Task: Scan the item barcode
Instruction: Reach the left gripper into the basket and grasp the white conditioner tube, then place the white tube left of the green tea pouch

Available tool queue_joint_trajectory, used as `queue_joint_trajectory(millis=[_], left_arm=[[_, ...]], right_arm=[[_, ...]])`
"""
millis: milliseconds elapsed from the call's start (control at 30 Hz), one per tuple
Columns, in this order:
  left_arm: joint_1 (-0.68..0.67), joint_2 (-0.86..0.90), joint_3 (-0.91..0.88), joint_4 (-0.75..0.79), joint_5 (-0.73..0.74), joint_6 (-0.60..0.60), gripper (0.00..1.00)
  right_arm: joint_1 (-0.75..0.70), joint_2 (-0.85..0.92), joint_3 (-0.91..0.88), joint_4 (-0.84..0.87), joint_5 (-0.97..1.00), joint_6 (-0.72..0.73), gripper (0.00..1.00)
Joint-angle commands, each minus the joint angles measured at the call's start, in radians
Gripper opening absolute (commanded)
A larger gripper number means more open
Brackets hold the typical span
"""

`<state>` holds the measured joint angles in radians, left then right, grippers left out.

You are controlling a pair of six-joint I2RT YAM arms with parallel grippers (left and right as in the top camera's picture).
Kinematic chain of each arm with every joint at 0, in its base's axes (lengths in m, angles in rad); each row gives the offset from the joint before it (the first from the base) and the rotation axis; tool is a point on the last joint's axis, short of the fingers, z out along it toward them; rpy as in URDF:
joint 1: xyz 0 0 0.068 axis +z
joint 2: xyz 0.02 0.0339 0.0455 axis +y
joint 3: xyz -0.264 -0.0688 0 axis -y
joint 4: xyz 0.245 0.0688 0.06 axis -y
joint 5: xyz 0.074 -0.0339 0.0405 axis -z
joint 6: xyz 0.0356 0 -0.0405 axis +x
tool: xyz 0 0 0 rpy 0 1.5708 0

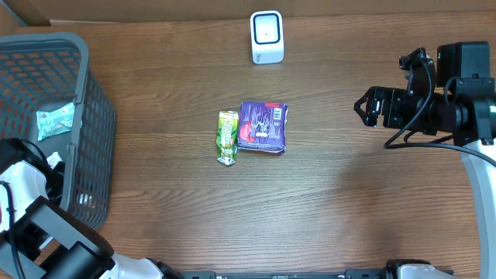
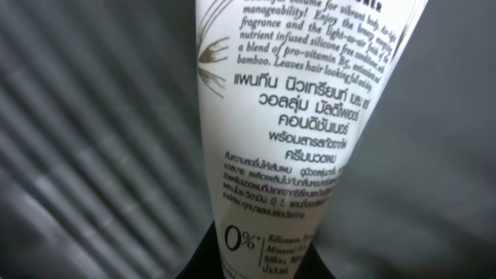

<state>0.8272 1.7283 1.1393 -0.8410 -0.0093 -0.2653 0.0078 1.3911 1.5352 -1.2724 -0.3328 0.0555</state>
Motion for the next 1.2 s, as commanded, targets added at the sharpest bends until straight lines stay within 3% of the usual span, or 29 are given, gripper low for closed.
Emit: queue_joint_trajectory(millis=[0, 133, 400, 633, 833, 1033, 1167], left_arm=[[-0.004, 0.017, 0.087, -0.101, 0.064, -0.011, 0.04], [-0.018, 0.016, 0.293, -0.249, 0.079, 0.008, 0.04], [-0.093, 0.016, 0.922, -0.575, 0.102, 0.127, 0.04], [-0.278, 0.016, 1.244, -0.764, 0.224, 0.198, 0.04], [-0.626, 0.018, 1.170, -0.826, 0.208, 0.201, 0.04], [-0.872, 0.018, 0.893, -0.670, 0.003, 0.100, 0.04], [-0.952, 0.018, 0.663, -0.509, -0.009, 0.072, 0.04]], right_arm=[[-0.003, 0.001, 0.009, 0.004, -0.002, -0.003, 1.00], [-0.003, 0.001, 0.009, 0.002, -0.002, -0.004, 1.00], [-0.003, 0.001, 0.009, 0.001, -0.002, -0.003, 1.00], [-0.003, 0.001, 0.009, 0.003, -0.002, -0.004, 1.00], [-0.003, 0.001, 0.009, 0.007, -0.002, -0.004, 1.00], [-0.003, 0.001, 0.009, 0.014, -0.002, -0.005, 1.00], [-0.003, 0.001, 0.009, 0.013, -0.002, -0.004, 1.00]])
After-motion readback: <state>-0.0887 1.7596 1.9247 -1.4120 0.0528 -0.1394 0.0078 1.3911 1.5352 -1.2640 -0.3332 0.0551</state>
